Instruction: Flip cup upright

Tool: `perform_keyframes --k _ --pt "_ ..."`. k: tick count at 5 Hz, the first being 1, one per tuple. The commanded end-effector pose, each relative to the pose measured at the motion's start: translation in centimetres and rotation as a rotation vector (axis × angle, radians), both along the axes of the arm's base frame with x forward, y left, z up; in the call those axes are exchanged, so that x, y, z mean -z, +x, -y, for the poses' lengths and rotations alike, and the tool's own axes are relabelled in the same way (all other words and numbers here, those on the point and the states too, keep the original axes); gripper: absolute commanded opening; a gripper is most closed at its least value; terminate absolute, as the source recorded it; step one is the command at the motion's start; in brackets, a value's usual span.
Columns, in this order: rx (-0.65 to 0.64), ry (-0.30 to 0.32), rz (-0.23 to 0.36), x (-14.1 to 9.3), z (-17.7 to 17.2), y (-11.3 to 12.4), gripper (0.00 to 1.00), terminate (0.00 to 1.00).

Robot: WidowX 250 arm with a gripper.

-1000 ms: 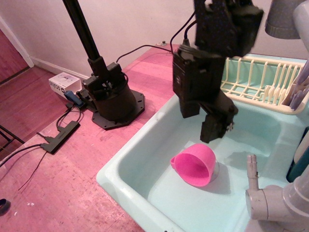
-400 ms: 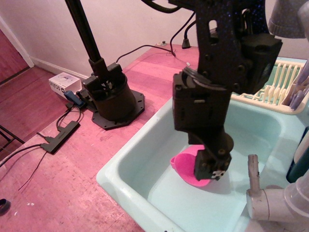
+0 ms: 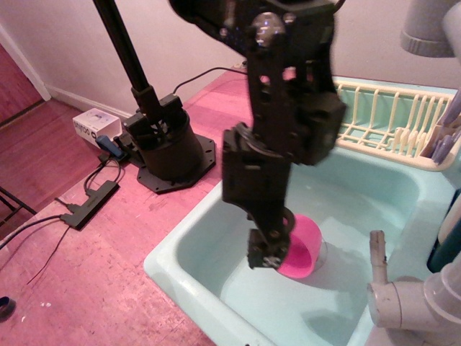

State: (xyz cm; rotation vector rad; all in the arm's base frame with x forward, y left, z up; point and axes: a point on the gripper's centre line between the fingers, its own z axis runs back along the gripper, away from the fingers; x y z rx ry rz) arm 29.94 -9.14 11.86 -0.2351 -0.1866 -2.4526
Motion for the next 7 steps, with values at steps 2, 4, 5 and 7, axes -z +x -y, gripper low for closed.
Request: perform_keyframes --k 2,4,5,7 --pt "0.030 0.083 0.103 -1.9 -5.2 -0.3 1.00 0.00" --pt "0.085 0.074 0.156 0.0 -4.9 4.1 1.00 0.00" --pt "0.138 -0.028 0.193 -0.7 -3.0 4.0 1.00 0.00" --pt "0.102 -0.105 0.267 -2.1 -3.4 0.4 1.00 0.00"
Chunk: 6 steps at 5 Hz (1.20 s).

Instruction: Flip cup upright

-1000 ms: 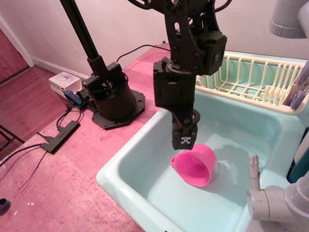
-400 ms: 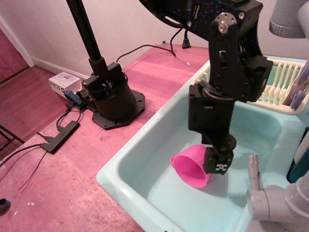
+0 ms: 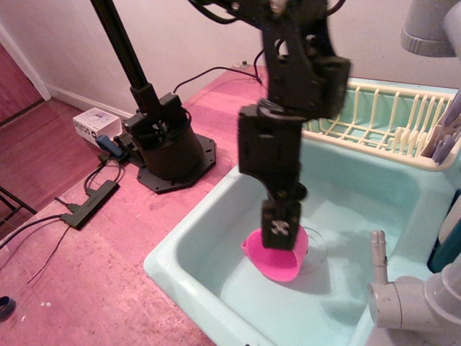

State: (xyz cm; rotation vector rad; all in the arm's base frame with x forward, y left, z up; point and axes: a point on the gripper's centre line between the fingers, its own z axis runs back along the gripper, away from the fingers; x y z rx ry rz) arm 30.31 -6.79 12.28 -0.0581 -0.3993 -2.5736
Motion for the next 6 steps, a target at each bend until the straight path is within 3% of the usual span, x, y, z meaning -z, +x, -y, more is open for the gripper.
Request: perform_keyframes --k 1,2,4,5,6 --pt "0.020 -0.023 0.072 -2.0 -1.1 0.0 1.00 0.00" --pt "0.052 -0.007 0.026 -1.4 -0.3 0.6 1.00 0.00" --pt "0.123 -0.048 -0.007 -0.3 2.1 1.6 1.00 0.00" --pt "0.075 0.127 -0.011 -2.4 1.2 1.5 1.00 0.00" --pt "0.130 0.216 0.008 -4.2 0.3 1.1 1.00 0.00"
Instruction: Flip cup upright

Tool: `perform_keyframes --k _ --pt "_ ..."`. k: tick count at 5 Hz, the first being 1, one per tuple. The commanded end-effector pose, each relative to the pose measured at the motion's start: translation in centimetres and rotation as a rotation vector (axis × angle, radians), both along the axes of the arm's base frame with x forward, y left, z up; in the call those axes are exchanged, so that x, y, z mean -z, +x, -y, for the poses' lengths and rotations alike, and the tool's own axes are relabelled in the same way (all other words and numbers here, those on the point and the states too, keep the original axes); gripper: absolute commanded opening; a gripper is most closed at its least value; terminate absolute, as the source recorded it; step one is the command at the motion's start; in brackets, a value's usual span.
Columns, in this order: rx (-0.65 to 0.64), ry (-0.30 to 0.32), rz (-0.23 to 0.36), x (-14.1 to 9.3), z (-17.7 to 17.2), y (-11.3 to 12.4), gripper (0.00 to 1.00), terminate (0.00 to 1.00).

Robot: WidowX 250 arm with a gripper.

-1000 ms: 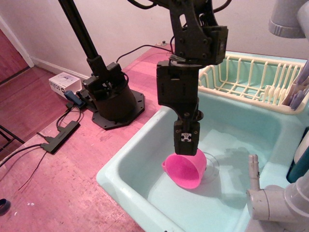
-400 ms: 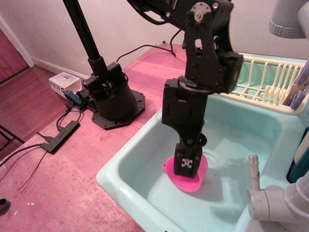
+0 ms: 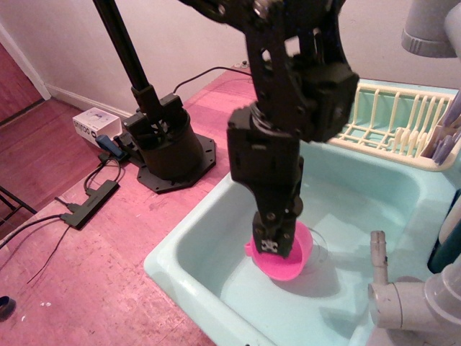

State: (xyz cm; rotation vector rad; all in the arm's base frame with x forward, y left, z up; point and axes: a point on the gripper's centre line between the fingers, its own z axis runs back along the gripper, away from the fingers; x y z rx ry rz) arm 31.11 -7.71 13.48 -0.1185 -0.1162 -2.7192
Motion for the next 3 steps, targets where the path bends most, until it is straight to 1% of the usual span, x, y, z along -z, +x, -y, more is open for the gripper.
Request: perform_keyframes --k 1,2,3 --pt "0.040 0.033 0.050 -2.5 -0.2 0.3 1.00 0.00" --pt "0.044 0.019 0.014 -1.1 0.3 -0.3 1.00 0.00" --pt "0.020 0.029 0.002 -1.0 -0.3 -0.6 1.00 1.00"
